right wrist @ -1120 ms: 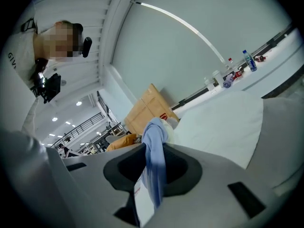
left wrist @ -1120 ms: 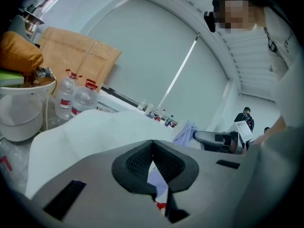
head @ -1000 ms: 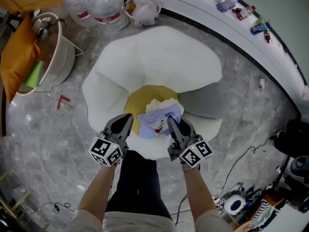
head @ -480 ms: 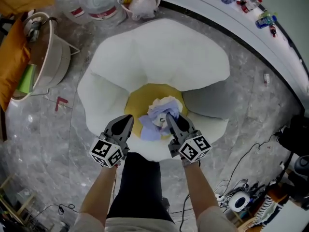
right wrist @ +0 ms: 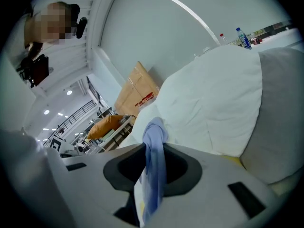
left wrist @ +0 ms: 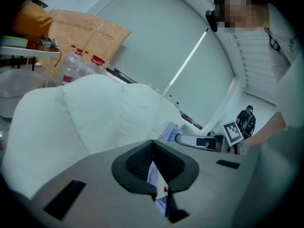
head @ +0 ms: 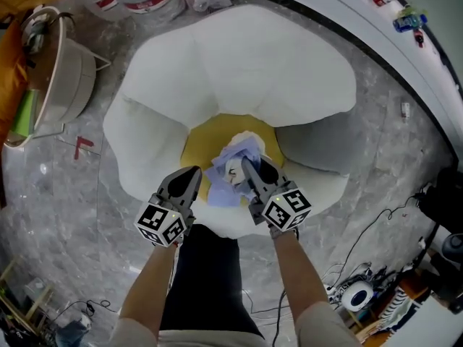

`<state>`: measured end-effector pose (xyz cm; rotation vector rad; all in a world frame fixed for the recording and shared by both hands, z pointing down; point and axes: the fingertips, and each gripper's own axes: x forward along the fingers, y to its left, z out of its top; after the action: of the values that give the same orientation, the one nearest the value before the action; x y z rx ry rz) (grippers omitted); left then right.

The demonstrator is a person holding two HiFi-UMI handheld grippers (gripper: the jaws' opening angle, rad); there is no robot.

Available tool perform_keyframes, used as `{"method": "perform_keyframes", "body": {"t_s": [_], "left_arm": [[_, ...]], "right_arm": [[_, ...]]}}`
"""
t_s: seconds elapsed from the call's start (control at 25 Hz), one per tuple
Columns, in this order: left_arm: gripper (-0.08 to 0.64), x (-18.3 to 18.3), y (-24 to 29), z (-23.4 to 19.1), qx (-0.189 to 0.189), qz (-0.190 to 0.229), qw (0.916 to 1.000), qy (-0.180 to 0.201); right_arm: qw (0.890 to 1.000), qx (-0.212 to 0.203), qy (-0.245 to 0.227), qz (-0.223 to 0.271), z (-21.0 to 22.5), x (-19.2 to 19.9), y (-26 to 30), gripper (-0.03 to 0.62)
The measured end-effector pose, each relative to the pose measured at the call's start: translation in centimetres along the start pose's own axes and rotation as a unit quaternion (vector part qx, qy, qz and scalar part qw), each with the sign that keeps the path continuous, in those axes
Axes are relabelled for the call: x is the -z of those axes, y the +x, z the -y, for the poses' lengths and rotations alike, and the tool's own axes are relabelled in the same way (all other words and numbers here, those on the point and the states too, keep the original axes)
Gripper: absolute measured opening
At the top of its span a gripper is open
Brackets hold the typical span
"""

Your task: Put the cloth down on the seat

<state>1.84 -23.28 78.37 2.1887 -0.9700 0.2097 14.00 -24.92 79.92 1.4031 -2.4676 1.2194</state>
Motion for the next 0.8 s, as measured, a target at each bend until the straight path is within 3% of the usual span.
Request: {"method": "perform_keyframes", "body": {"t_s": [0.44,0.8], "left_arm": [[0.014,4.4,2.1,-3.6,-0.011,-0.001,0.9999,-0.004],[0.014,7.5,4.3,-5.5,-0.007,-0.001,1.0000,-0.005]], "right_arm": [[0.999,0.002,-0.001,-0.032,3.4,5.7,3.2,0.095],[0.999,0.007,-0.005,-0.047,5.7,8.0,5.3,0.095]]}}
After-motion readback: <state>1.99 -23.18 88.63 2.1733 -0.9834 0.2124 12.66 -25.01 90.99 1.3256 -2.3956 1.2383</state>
